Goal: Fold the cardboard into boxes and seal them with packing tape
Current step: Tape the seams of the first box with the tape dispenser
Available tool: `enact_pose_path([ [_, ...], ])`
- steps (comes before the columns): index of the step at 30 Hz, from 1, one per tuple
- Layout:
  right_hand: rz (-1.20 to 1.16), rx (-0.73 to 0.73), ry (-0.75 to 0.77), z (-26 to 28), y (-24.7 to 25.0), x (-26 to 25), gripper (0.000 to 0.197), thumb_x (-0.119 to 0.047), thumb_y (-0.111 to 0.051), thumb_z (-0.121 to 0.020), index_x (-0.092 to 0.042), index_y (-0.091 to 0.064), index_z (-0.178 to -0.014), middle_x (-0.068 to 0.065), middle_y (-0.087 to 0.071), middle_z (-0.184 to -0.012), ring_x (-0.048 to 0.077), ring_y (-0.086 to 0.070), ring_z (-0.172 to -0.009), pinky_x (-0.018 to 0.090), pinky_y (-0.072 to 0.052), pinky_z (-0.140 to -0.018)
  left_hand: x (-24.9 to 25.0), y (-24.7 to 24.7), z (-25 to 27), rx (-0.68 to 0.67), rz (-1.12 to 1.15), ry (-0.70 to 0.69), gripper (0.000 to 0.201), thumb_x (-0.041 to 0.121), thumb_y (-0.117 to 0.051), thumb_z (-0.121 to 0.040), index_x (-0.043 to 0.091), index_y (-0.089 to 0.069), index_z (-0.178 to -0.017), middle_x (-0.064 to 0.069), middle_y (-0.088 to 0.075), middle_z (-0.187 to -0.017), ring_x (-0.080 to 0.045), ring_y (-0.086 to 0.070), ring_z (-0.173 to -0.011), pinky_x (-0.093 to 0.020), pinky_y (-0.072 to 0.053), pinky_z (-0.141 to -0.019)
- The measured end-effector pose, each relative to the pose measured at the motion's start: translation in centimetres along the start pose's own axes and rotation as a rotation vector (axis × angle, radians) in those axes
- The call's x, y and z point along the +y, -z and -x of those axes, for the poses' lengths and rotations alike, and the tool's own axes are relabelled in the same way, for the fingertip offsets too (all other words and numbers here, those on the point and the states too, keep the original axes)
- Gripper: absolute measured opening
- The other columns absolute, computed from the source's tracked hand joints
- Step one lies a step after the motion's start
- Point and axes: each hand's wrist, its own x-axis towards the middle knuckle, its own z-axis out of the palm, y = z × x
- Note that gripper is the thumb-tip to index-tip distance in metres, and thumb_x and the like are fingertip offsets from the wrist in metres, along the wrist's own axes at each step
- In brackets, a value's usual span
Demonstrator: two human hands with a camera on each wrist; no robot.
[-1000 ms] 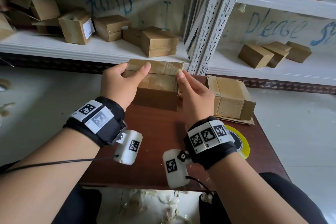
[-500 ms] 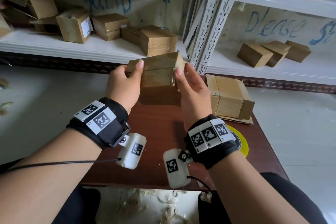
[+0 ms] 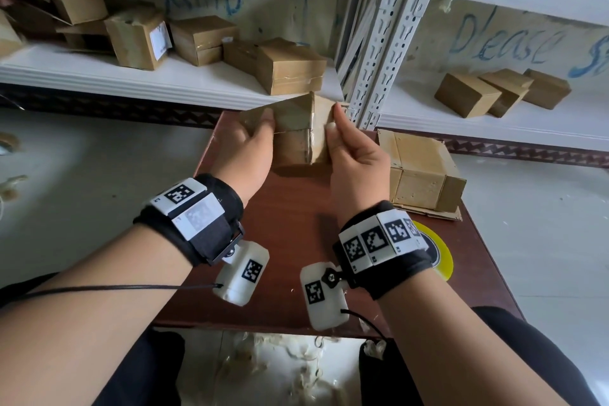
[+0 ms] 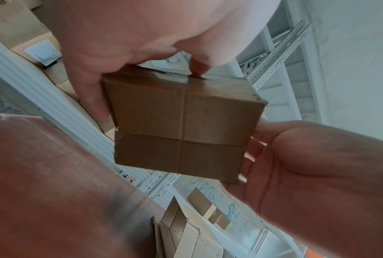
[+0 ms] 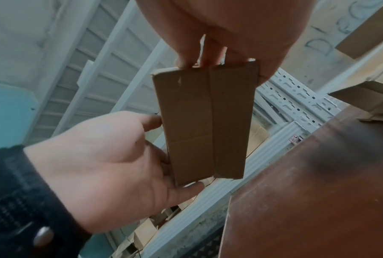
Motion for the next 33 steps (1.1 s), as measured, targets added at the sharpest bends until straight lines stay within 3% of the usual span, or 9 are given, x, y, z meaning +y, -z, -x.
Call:
enact_pose_path([
  [4,0.035,0.144,-0.014,-0.7,0.5,0.3,0.022,-0.010,-0.074,-0.095,-0.011,-0.078,-0.117,-0.010,-0.079,-0.099,-0.001,-0.072,-0.092,0.023,-0.057,-0.092,-0.5,0.3,-0.3,0.033,-0.087,-0.070,0.062,0.083,-0.049,-0.080,0.035,-0.065,-0.116,0.019,-0.070,-0.114,-0.009,-0.065,-0.110,-0.041,-0.051,-0.104],
  [8,0.058,0.205,-0.078,-2.0,1.8,0.9,0.020,-0.008,-0.068,-0.098,-0.022,-0.081,-0.105,-0.022,-0.074,-0.075,-0.009,-0.068,-0.072,0.012,-0.051,-0.071,0.3,0.5,0.2,0.093,-0.069,-0.203,0.044,0.055,-0.052,-0.097,0.013,-0.063,-0.091,-0.004,-0.062,-0.085,-0.021,-0.057,-0.081,-0.039,-0.048,-0.078],
  [11,0.042,0.152,-0.182,-2.3,2.2,0.8,0.039,-0.004,-0.055,-0.099,-0.034,-0.073,-0.083,-0.025,-0.065,-0.055,-0.009,-0.058,-0.055,0.013,-0.046,-0.061,1.0,0.8,0.5,0.162,0.082,-0.241,0.032,0.039,-0.060,-0.101,0.012,-0.065,-0.085,0.011,-0.057,-0.069,-0.002,-0.051,-0.065,-0.027,-0.043,-0.069],
  [14,0.066,0.120,-0.247,-1.9,1.3,1.1,0.047,-0.041,-0.059,-0.099,-0.029,-0.060,-0.054,-0.018,-0.050,-0.053,0.011,-0.047,-0.060,0.032,-0.039,-0.068,1.9,0.8,1.2,0.122,0.250,-0.215,0.021,0.036,-0.075,-0.092,0.018,-0.072,-0.083,0.015,-0.066,-0.069,0.000,-0.057,-0.068,-0.023,-0.049,-0.075],
  [16,0.102,0.083,-0.225,-1.5,0.7,1.4,0.043,-0.070,-0.063,-0.083,-0.028,-0.062,-0.072,-0.018,-0.057,-0.067,0.012,-0.053,-0.070,0.036,-0.043,-0.076,2.3,0.7,1.8,0.027,0.311,-0.223,0.020,0.038,-0.086,-0.081,0.022,-0.074,-0.086,0.012,-0.076,-0.081,-0.005,-0.068,-0.079,-0.027,-0.055,-0.084],
  [20,0.073,0.033,-0.198,-1.3,0.2,0.9,0.096,-0.085,-0.080,-0.057,-0.016,-0.066,-0.121,-0.001,-0.077,-0.111,0.017,-0.073,-0.104,0.048,-0.056,-0.101,2.1,0.6,2.2,-0.101,0.288,-0.196,0.064,0.064,-0.093,-0.054,0.027,-0.070,-0.101,0.004,-0.079,-0.100,-0.016,-0.074,-0.101,-0.044,-0.057,-0.099],
  [24,0.075,-0.033,-0.163,-1.0,0.3,0.1,0.099,-0.077,-0.089,-0.050,-0.011,-0.066,-0.121,0.003,-0.078,-0.110,0.020,-0.075,-0.102,0.047,-0.058,-0.098,2.0,1.0,1.9,-0.184,0.309,-0.168,0.095,0.073,-0.091,-0.049,0.021,-0.064,-0.125,0.004,-0.079,-0.109,-0.013,-0.072,-0.110,-0.044,-0.051,-0.107],
  [28,0.153,0.021,-0.060,-0.8,1.0,-0.1,0.060,-0.064,-0.087,-0.070,-0.019,-0.071,-0.106,-0.014,-0.075,-0.091,0.002,-0.070,-0.083,0.028,-0.055,-0.082,2.6,1.4,2.3,-0.304,0.369,-0.143,0.069,0.071,-0.091,-0.049,0.026,-0.079,-0.100,0.001,-0.078,-0.112,-0.015,-0.071,-0.113,-0.040,-0.048,-0.110],
  [33,0.147,0.129,-0.015,-0.9,1.6,0.6,0.073,-0.075,-0.069,-0.079,-0.004,-0.069,-0.096,0.002,-0.054,-0.076,0.013,-0.048,-0.070,0.032,-0.043,-0.070,2.8,1.6,1.5,-0.168,0.485,-0.020,0.096,0.074,-0.093,-0.022,0.021,-0.073,-0.099,0.009,-0.077,-0.092,-0.012,-0.072,-0.093,-0.035,-0.053,-0.080],
])
